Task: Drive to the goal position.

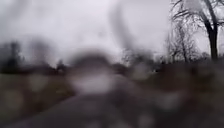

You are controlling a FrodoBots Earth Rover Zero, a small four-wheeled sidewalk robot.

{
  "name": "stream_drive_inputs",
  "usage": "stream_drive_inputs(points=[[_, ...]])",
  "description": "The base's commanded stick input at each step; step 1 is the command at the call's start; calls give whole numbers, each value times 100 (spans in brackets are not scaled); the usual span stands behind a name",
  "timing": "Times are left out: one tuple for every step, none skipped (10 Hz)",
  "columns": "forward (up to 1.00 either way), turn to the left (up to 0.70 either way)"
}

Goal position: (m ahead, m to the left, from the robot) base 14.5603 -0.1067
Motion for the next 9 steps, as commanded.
stream_drive_inputs(points=[[85, 0], [85, 0], [85, 0], [85, 0], [85, 0], [85, 0], [85, 0], [85, 0], [85, 0]])
